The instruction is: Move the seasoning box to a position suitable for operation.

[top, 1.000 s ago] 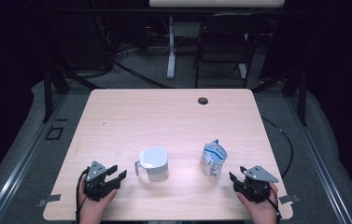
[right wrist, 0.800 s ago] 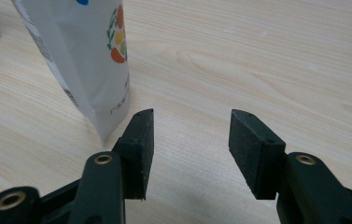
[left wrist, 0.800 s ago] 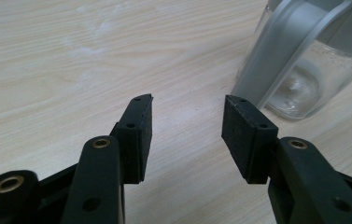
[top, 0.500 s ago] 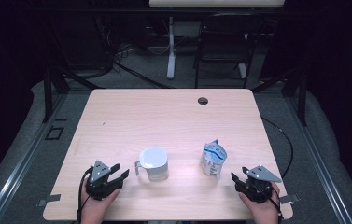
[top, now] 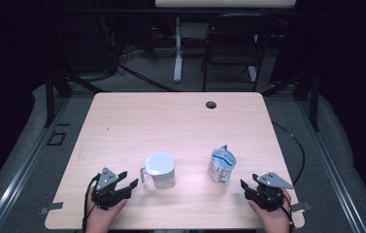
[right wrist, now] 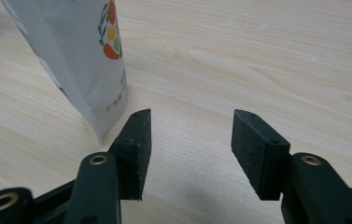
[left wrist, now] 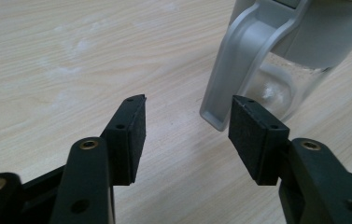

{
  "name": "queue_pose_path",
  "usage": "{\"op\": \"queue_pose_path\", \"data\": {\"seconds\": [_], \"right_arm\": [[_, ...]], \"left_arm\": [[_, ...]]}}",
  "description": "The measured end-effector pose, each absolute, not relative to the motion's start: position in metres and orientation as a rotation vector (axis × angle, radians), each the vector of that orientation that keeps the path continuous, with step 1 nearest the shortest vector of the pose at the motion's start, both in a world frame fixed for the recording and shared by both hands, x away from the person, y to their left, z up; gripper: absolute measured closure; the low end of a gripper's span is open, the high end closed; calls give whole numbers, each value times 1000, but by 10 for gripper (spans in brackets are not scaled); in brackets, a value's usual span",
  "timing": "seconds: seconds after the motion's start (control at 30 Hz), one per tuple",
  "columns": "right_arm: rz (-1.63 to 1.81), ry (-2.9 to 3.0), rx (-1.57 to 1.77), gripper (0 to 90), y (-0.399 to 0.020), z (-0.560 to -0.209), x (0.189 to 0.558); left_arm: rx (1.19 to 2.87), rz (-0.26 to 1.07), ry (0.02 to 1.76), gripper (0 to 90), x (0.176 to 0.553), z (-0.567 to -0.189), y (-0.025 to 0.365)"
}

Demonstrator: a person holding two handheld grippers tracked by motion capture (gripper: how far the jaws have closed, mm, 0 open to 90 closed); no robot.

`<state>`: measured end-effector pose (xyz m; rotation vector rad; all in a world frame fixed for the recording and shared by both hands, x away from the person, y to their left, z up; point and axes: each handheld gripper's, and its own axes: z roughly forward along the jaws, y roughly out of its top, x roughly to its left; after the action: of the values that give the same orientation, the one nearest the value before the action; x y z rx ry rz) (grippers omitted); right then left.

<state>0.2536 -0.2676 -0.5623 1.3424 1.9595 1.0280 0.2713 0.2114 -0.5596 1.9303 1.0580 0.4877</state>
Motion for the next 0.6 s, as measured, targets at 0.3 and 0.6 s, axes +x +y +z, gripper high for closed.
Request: {"op": "queue_pose_path", "data": {"seconds": [0.3, 0.6], "right_arm": [[1042, 1937, 1324, 494, -268, -560, 253], [1042, 1934, 1334, 502, -267, -560, 252]], "left_arm": [[1933, 479, 1021, 423, 270, -560, 203], [1939, 476, 1034, 426, 281, -563, 190]]}}
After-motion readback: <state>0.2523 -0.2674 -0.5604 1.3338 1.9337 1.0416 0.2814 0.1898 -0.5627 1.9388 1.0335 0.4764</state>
